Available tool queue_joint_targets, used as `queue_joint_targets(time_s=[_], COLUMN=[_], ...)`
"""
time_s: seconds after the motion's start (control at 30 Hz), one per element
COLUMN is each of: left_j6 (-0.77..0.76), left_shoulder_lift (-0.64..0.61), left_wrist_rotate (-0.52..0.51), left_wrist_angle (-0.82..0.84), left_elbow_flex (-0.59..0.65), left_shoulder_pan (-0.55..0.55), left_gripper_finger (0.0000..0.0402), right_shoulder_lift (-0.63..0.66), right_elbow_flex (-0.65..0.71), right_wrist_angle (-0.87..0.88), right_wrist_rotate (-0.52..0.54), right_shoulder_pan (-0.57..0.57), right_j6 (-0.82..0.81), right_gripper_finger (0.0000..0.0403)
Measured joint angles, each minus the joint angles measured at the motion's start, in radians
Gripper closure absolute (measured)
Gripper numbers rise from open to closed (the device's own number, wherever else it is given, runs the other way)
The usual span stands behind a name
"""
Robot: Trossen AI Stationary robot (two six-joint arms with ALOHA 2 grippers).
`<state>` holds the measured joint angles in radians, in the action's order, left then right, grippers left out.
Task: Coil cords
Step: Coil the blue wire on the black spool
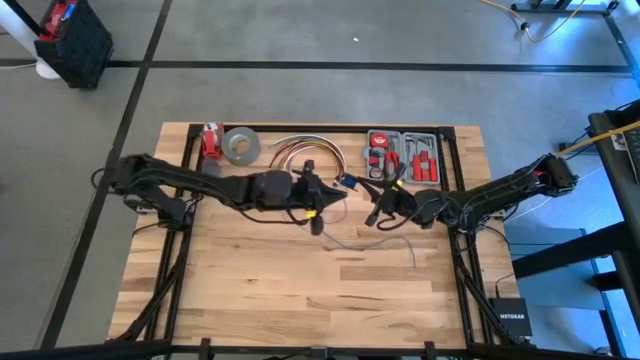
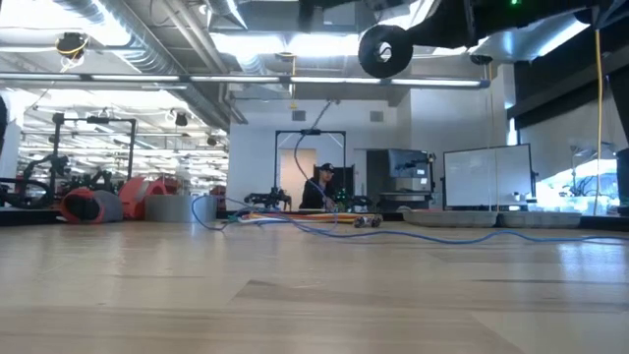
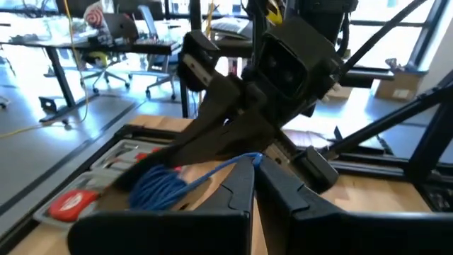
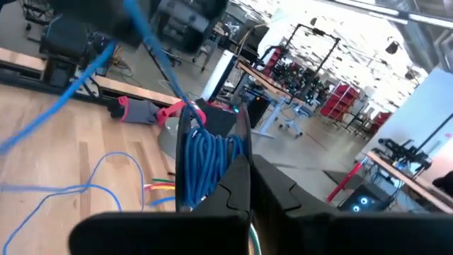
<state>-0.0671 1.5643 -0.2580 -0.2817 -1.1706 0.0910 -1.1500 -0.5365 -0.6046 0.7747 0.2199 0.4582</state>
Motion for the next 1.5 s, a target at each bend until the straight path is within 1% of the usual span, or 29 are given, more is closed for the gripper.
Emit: queue_joint_targets(time_s=[0.13,0.27,0.43,0.5,0.57,0.7,0.87,0.97,1.13,1.5], left_j6=[-0.005,-0.01,-0.028,-0.026,-0.013,0.016,0.05,0.061,0.071,0.075], left_shoulder_lift=[0.083,0.17,0.242,0.261,0.265,0.261,0.258,0.257,0.259,0.261], left_wrist_rotate=[0.005,0.006,0.002,-0.001,-0.003,-0.018,-0.018,-0.012,-0.015,-0.015], left_wrist_angle=[-0.122,-0.22,-0.266,-0.267,-0.257,-0.203,-0.163,-0.172,-0.184,-0.174], left_elbow_flex=[0.0,0.0,0.0,0.0,0.0,-0.003,-0.007,-0.008,-0.006,-0.002], left_shoulder_pan=[0.001,-0.007,-0.023,-0.03,-0.041,-0.057,-0.063,-0.062,-0.058,-0.058], left_gripper_finger=[0.04,0.04,0.04,0.04,0.04,0.0399,0.0398,0.0398,0.0399,0.0398], right_shoulder_lift=[0.0,0.0,0.0,-0.001,-0.001,0.002,0.034,0.064,0.069,0.081], right_elbow_flex=[0.0,0.0,-0.015,-0.026,-0.039,-0.065,-0.115,-0.165,-0.238,-0.377], right_wrist_angle=[-0.034,-0.048,-0.056,-0.051,-0.048,-0.049,-0.015,0.054,0.159,0.184], right_wrist_rotate=[0.002,-0.025,-0.037,-0.067,-0.086,-0.087,-0.06,-0.049,-0.047,-0.048], right_shoulder_pan=[0.002,0.002,0.002,0.003,0.003,0.009,0.038,0.057,0.062,0.062], right_j6=[-0.013,-0.059,-0.088,-0.1,-0.116,-0.109,-0.029,-0.009,-0.005,0.086], right_gripper_finger=[0.0401,0.0401,0.0401,0.0401,0.0401,0.0401,0.0401,0.0402,0.0402,0.0402])
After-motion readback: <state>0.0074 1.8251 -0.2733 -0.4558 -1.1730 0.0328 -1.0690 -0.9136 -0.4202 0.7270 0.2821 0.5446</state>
